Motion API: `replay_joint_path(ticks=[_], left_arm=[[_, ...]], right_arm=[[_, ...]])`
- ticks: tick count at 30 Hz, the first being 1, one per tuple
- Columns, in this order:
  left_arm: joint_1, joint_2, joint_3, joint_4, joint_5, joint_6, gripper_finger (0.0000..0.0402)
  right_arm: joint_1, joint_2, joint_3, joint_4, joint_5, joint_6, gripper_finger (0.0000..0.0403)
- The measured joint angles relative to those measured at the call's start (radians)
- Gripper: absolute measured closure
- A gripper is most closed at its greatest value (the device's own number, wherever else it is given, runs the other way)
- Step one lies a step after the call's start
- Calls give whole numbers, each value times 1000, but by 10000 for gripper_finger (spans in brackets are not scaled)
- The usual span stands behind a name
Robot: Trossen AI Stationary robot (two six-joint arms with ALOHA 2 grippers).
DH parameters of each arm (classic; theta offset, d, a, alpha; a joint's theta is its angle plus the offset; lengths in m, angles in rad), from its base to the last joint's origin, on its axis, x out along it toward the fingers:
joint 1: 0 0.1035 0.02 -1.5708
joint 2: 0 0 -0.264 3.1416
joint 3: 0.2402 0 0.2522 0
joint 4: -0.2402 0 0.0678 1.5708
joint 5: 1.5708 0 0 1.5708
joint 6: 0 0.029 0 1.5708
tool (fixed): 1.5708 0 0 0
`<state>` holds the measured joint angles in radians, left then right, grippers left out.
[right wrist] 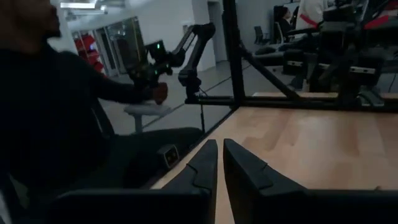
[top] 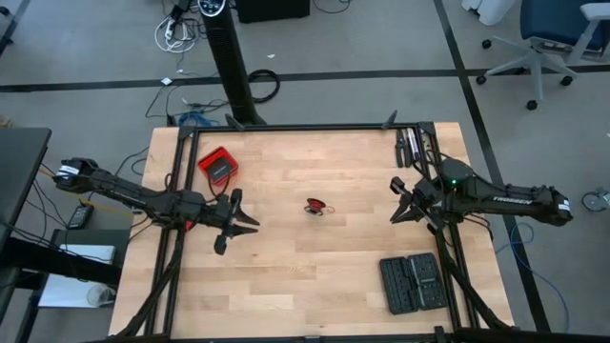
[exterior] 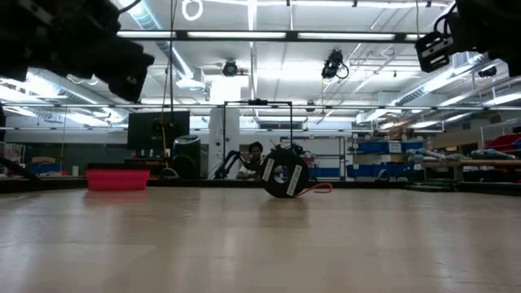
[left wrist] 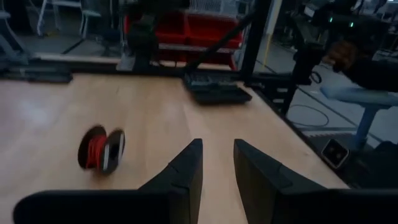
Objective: Coil cords
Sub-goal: Return to Home Position
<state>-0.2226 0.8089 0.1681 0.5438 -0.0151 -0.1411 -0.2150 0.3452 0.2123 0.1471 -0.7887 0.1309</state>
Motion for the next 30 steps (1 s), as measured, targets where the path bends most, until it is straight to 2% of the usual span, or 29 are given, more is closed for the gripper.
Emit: replay_joint_path(ticks=[7, 11, 14, 30], left_arm=[[0, -11, -64, 5, 16, -70, 310], [0, -12, -90, 17, 56, -107, 310], [0, -12, -115, 31, 92, -139, 310], [0, -12, -160, 38, 114, -153, 310]], right_arm=[[0, 5, 0, 4, 7, 79, 373], [-1, 12, 0, 3, 55, 251, 373], [-1, 12, 0, 2, 56, 315, 373], [-7, 12, 0, 15, 62, 312, 373]])
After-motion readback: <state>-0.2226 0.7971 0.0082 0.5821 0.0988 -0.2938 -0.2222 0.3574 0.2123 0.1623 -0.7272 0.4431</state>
